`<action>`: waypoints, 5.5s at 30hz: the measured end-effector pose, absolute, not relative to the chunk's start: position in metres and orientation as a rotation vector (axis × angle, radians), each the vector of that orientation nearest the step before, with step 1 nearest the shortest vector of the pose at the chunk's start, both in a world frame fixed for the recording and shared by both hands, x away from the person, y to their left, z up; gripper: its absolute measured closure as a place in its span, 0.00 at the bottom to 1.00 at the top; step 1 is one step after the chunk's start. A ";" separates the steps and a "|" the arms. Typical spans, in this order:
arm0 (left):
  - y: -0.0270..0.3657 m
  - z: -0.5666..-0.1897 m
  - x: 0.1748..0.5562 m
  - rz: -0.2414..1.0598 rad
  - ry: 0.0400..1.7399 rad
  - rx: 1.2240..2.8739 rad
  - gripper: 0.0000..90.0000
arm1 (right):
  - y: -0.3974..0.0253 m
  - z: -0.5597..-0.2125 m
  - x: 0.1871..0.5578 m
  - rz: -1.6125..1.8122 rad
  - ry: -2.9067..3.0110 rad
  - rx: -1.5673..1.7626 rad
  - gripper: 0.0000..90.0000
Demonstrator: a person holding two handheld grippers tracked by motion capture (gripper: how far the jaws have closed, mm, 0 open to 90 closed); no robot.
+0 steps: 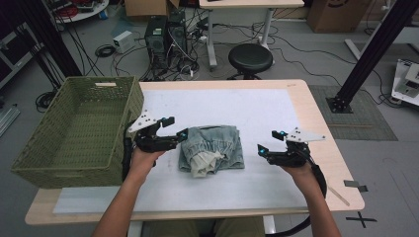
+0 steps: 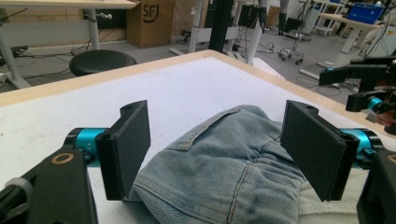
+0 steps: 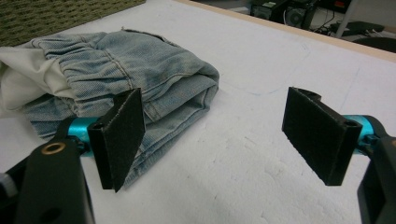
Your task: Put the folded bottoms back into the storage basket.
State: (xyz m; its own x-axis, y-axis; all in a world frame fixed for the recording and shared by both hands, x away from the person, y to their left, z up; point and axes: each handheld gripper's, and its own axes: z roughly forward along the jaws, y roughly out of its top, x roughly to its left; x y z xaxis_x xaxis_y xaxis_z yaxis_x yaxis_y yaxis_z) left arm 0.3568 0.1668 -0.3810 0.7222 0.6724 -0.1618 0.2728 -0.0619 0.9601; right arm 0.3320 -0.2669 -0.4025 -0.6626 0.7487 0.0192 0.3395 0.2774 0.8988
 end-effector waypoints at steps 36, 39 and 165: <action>0.153 -0.429 0.372 0.316 1.037 1.746 0.27 | -0.269 -0.406 0.329 1.330 2.169 0.974 0.25; 0.153 -0.431 0.374 0.307 1.059 1.751 0.27 | -0.269 -0.406 0.329 1.329 2.169 0.975 0.25; 0.147 -0.347 0.353 0.320 0.636 1.602 0.90 | -0.272 -0.415 0.329 1.309 2.185 1.011 0.25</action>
